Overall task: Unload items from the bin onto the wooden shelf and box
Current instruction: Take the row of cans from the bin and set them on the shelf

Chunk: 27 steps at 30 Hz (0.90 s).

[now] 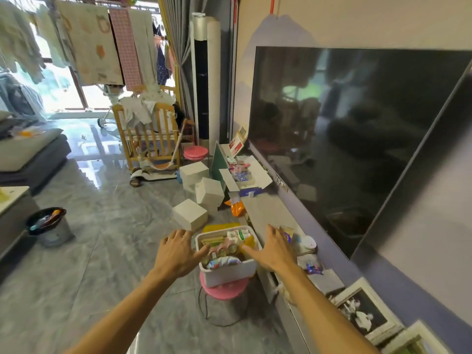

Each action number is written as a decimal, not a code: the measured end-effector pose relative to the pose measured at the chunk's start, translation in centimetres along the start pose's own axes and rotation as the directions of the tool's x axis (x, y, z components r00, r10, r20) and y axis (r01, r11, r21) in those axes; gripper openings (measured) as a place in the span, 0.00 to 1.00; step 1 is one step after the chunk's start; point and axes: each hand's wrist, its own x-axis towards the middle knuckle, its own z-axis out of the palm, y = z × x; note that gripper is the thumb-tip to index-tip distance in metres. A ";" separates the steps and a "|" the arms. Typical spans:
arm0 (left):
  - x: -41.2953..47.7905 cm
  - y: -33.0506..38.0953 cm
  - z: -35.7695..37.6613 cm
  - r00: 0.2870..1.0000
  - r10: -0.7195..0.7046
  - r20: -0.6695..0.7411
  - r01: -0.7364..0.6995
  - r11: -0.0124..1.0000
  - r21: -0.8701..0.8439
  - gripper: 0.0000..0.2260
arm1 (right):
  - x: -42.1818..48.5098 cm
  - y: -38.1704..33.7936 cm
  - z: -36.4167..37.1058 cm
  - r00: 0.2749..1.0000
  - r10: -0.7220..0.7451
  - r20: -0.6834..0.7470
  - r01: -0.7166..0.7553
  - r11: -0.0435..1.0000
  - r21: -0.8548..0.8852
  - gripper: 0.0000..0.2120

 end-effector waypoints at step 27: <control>32.7 -7.1 35.7 0.711 -0.438 0.550 0.527 0.850 -0.004 0.44 | 42.8 8.4 34.9 0.828 0.122 0.548 -0.133 0.991 -0.020 0.49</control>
